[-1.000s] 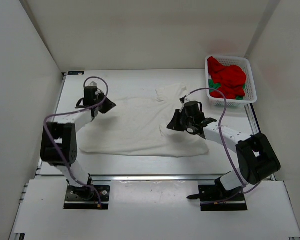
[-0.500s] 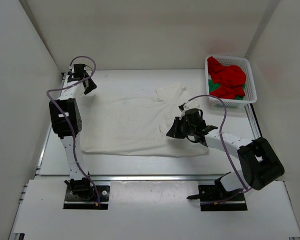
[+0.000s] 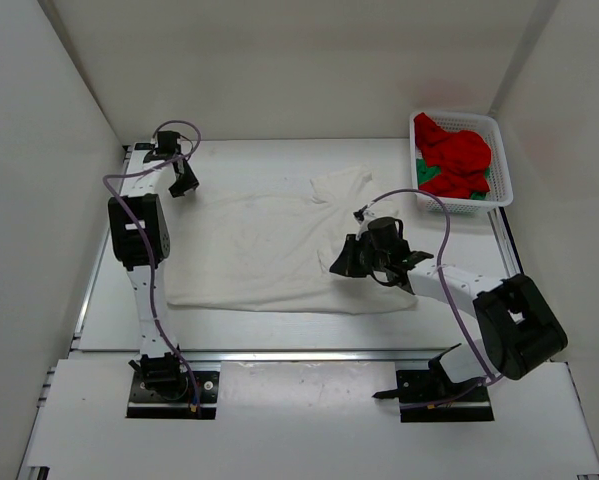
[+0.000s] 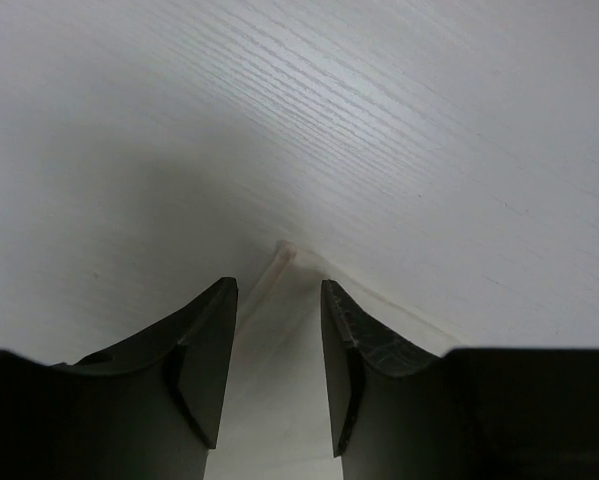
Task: Fold and stack the t-shirts
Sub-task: Grap the side of the flattened tshirt furthest away from the robot with both arms, then fold the other side of the tshirt into a rectangle, then rotate the tshirt 90 degrees
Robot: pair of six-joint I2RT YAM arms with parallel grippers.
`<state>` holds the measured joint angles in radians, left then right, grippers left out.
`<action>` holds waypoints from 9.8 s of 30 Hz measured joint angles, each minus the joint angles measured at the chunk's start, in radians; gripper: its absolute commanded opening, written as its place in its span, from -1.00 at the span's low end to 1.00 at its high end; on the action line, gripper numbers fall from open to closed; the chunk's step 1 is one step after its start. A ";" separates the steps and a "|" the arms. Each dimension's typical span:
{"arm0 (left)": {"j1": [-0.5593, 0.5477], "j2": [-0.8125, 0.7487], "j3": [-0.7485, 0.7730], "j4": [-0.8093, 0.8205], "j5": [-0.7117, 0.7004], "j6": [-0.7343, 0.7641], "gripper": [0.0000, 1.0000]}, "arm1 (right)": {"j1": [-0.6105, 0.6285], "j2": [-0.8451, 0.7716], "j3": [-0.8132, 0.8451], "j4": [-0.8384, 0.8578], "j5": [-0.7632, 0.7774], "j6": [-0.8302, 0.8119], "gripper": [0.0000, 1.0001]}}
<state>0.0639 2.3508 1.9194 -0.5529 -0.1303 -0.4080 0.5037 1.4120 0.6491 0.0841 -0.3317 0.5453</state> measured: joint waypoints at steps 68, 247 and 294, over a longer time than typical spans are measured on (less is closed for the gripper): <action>-0.005 -0.257 -0.325 0.270 0.192 -0.177 -1.00 | -0.403 1.349 1.950 -0.718 0.092 -0.133 -0.60; -0.427 -0.668 -1.192 0.881 0.364 -0.440 -0.56 | -0.296 0.158 0.153 -0.143 0.161 -0.074 -1.00; -0.545 -1.175 -1.457 0.816 0.422 -0.433 -0.42 | -0.169 1.184 1.606 -0.579 0.001 -0.076 -1.00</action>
<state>-0.4808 1.1755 0.4622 0.2630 0.2920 -0.8413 0.3347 2.5961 2.2555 -0.4946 -0.3305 0.4694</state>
